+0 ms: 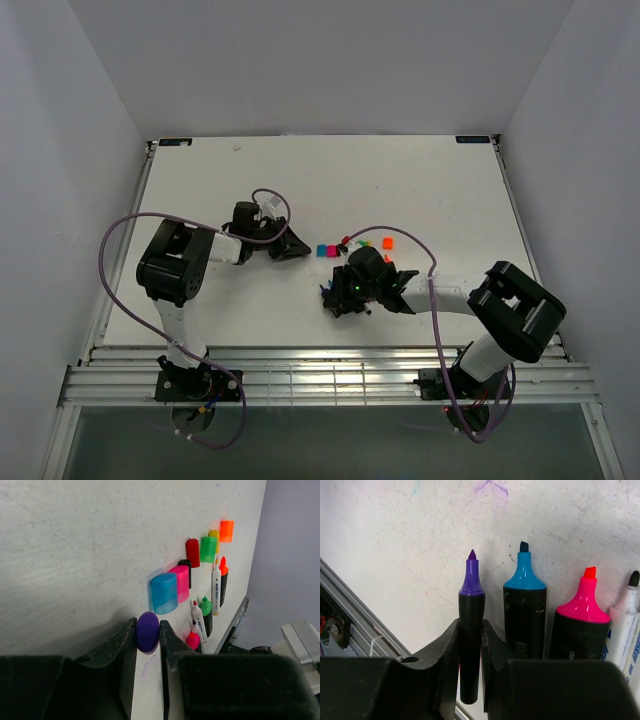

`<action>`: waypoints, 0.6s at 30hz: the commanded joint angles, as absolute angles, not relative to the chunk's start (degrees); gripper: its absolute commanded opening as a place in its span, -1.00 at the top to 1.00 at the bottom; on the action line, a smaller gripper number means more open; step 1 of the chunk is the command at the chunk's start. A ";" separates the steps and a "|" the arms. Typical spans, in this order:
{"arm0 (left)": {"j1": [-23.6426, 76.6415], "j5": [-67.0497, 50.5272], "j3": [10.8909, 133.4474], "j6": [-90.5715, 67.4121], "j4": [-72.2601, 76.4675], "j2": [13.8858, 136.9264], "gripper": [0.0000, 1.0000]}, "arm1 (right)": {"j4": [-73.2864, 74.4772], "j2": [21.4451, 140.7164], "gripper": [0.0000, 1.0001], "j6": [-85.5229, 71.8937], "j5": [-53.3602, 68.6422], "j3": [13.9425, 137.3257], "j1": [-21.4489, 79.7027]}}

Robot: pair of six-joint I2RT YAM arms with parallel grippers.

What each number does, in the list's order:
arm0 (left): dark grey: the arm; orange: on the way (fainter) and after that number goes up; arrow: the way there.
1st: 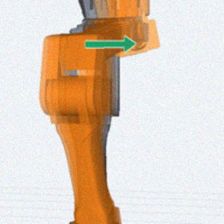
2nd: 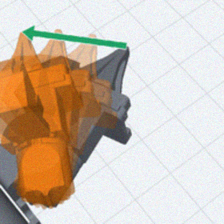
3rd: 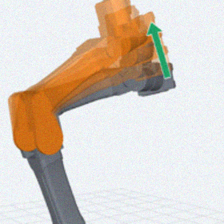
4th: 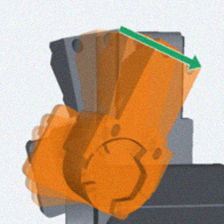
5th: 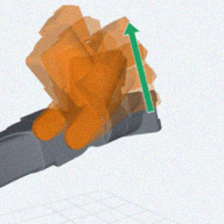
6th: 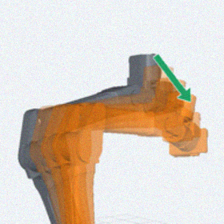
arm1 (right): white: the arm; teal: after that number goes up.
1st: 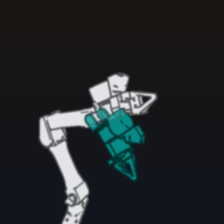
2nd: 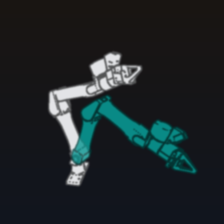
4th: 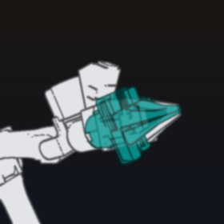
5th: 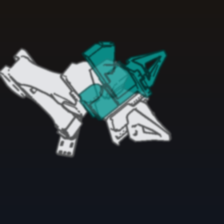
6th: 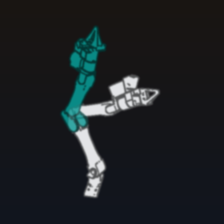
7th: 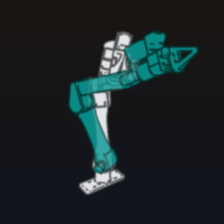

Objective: Open the pen caps

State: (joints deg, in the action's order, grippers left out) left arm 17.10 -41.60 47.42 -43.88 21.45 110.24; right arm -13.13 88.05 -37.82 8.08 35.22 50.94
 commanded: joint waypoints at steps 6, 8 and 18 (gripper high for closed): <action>17.49 -40.25 54.05 -40.17 16.79 113.73 0.44 | -13.71 90.53 0.85 -35.60 3.26 39.20 51.50; 17.49 -39.82 54.49 -39.56 16.00 114.17 0.37 | -13.01 90.61 0.84 -35.42 2.47 39.20 51.50; 17.58 -38.15 53.17 -38.32 15.29 113.91 0.15 | -10.72 91.67 0.71 -34.01 0.18 39.55 51.50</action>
State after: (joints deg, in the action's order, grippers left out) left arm 17.37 -40.82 53.39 -40.69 18.11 113.95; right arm -11.88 90.65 -35.38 2.46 37.93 51.13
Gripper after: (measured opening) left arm 0.417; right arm 0.230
